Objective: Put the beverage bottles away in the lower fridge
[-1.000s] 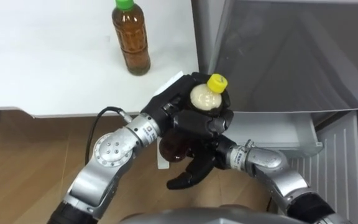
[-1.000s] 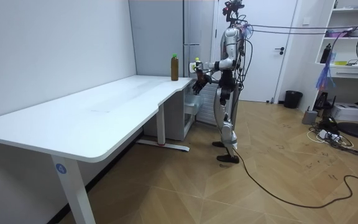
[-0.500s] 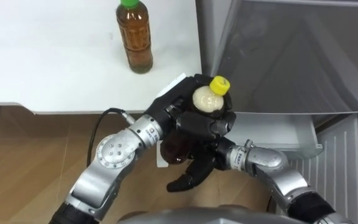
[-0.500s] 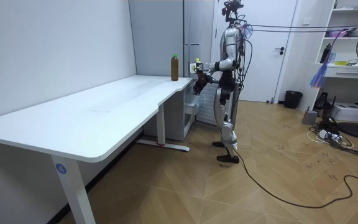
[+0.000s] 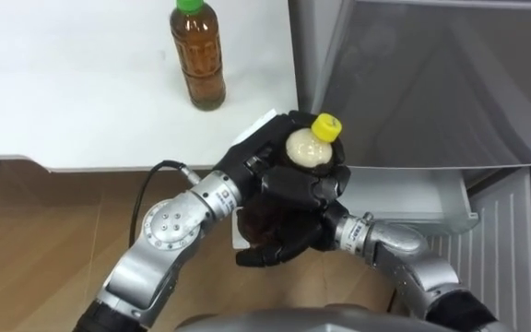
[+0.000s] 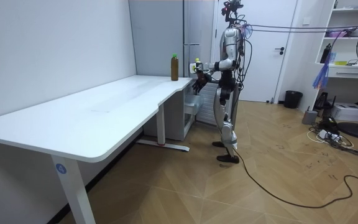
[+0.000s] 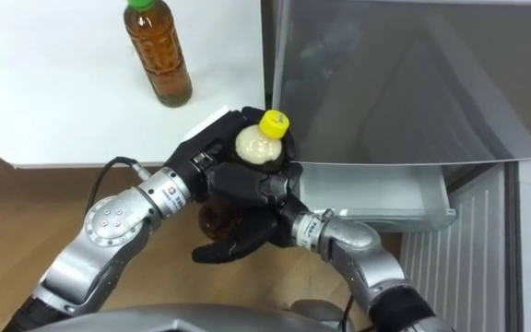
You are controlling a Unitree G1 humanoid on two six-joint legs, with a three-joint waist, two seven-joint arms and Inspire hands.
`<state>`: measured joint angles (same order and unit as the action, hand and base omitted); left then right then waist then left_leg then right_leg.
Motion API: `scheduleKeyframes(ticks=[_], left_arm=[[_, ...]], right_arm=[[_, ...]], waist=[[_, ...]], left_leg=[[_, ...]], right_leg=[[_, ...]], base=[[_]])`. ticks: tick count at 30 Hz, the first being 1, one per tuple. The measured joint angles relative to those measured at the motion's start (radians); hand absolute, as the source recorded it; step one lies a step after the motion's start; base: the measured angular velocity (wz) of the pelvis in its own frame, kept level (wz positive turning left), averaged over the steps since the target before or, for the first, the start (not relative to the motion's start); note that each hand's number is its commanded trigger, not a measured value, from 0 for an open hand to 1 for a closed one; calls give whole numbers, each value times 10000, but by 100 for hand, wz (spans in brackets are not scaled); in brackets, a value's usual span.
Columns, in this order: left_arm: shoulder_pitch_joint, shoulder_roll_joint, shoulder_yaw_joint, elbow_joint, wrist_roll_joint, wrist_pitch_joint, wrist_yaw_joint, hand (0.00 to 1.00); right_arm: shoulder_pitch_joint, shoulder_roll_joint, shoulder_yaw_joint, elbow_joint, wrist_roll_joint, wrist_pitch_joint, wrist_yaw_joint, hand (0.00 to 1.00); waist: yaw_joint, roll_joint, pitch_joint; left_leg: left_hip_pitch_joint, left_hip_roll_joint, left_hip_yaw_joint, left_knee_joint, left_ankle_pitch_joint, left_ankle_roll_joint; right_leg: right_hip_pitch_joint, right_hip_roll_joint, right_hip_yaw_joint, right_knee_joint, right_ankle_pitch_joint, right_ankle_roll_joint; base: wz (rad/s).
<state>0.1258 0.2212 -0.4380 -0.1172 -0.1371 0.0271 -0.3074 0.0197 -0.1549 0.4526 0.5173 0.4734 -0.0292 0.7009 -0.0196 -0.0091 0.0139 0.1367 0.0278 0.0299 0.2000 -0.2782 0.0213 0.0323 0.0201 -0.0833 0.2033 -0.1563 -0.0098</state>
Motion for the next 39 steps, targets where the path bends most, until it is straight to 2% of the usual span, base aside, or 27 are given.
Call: scheduleKeyframes(ticks=[5,6,8,19,25,26,27,28,39], left_arm=[[45,2,-41,0,0,-3,2,100],[45,2,-41,0,0,-4,3,100],[45,1,-61,-1,1,-5,22,100],[45,-74,-143,-1,-135,-7,191,100],[49,-84,-73,0,-471,-4,442,99],[49,-93,-65,0,-557,-5,523,90],[49,-93,-67,0,-581,-4,546,57],[51,-92,-74,0,-654,-5,568,0],[54,-113,-32,-1,-875,-7,809,0]], right_arm=[[42,-8,65,3,198,2,-9,0],[52,-9,71,10,277,15,-9,50],[142,-24,166,34,711,66,-18,100],[222,-19,174,33,846,45,-7,100],[225,-94,355,33,846,-319,65,100],[227,-94,355,33,847,-359,65,100],[224,-94,354,33,847,-363,65,100],[223,-94,354,35,847,-363,70,100],[246,-96,514,35,1365,-348,227,100]], waist=[[2,45,14],[4,48,16],[16,63,18],[4,77,17],[21,74,16],[22,73,15],[23,72,14],[28,71,14],[40,59,10]], left_leg=[[77,-2,5,-13,0,0],[75,-2,5,-13,0,0],[9,-2,4,-2,0,0],[-101,-6,19,55,0,0],[-100,-12,6,66,0,0],[-100,-12,6,67,0,0],[-100,-12,5,68,0,0],[-100,-12,5,68,0,0],[-99,-13,4,65,0,0]], right_leg=[[33,-6,-9,19,0,1],[31,-7,-12,22,1,1],[19,-8,-11,36,1,1],[-145,-14,-19,171,2,3],[-148,-16,-16,200,2,3],[-149,-17,-15,205,2,3],[-148,-17,-15,207,2,3],[-148,-16,-14,207,2,3],[-149,-16,-10,201,2,3]], base=[[0],[0],[0],[0],[0],[0],[0],[0],[0]])
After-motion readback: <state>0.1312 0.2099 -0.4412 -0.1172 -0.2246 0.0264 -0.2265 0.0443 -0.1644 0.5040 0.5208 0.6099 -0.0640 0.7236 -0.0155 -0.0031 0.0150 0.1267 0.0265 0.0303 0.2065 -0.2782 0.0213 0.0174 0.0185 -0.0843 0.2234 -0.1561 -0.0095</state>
